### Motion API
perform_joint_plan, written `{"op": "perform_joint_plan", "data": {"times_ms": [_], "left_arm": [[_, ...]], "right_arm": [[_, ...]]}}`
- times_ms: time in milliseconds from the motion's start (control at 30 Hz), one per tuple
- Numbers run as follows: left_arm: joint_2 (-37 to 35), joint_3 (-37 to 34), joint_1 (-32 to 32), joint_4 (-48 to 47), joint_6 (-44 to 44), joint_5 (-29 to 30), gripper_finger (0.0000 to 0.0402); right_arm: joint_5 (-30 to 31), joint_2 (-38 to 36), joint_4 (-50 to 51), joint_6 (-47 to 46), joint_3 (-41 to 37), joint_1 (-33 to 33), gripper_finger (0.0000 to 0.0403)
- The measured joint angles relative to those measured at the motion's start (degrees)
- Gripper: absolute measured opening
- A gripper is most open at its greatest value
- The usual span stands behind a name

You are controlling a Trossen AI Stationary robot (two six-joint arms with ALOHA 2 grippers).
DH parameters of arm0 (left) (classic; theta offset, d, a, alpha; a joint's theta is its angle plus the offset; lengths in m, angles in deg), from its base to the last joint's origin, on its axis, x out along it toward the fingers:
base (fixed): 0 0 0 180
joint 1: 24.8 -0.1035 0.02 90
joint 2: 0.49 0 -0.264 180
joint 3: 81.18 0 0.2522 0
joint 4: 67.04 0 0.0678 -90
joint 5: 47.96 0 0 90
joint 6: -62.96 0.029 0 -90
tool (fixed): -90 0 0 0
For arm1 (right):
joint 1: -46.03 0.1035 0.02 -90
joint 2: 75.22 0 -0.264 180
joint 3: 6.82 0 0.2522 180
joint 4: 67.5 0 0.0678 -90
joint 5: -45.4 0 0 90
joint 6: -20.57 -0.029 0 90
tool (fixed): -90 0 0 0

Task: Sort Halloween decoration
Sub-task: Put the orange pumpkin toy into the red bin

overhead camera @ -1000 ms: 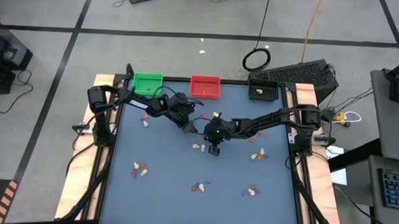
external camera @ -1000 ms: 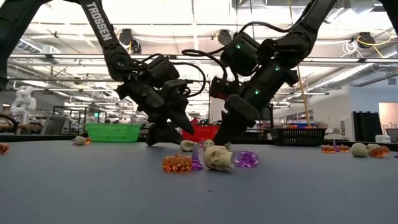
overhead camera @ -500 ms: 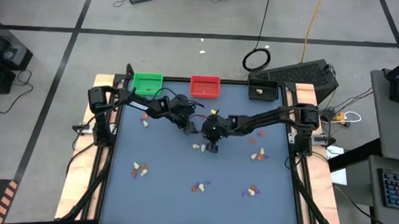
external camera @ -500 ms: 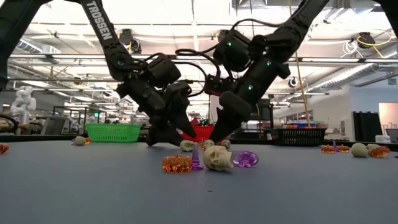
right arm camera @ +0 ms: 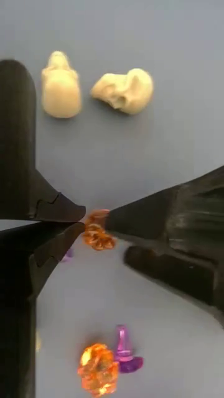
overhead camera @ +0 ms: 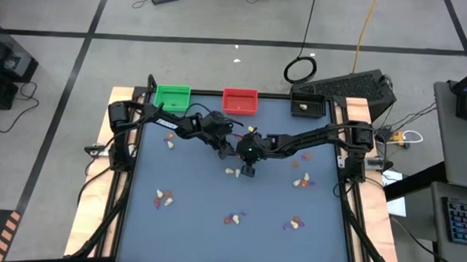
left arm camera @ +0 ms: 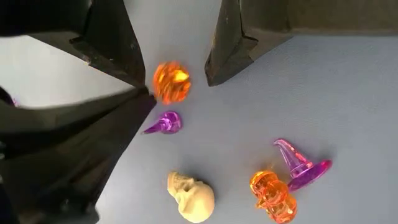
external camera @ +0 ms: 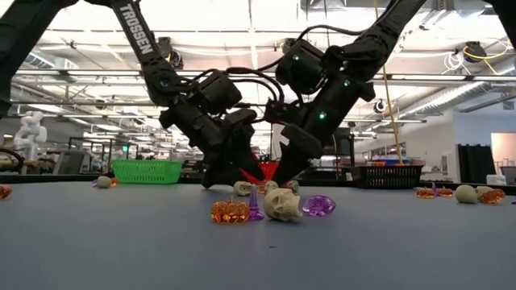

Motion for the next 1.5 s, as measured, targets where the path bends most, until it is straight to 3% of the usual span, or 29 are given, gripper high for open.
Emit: {"op": "perform_joint_plan", "data": {"times_ms": [633, 1000, 1200, 1500], "left_arm": [[1.1, 0.5, -1.1, -3.9, 2.1, -7.6, 0.0194], [1.1, 0.5, -0.4, -4.4, 2.3, -6.8, 0.0194], [1.0, 0.5, -0.5, -7.3, 6.2, -9.2, 0.0194], [0.9, 0.6, -0.4, -9.7, 11.4, -9.5, 0.0137]], "right_arm": [[-0.7, 1.1, -1.9, -0.2, 0.0, -0.8, 0.0], [-1.7, 2.9, -6.1, -1.1, 0.0, -1.4, 0.0], [-1.6, 2.9, -6.3, -1.5, 0.0, -2.1, 0.0], [-1.2, 2.9, -6.4, -1.2, 0.0, -2.1, 0.0]]}}
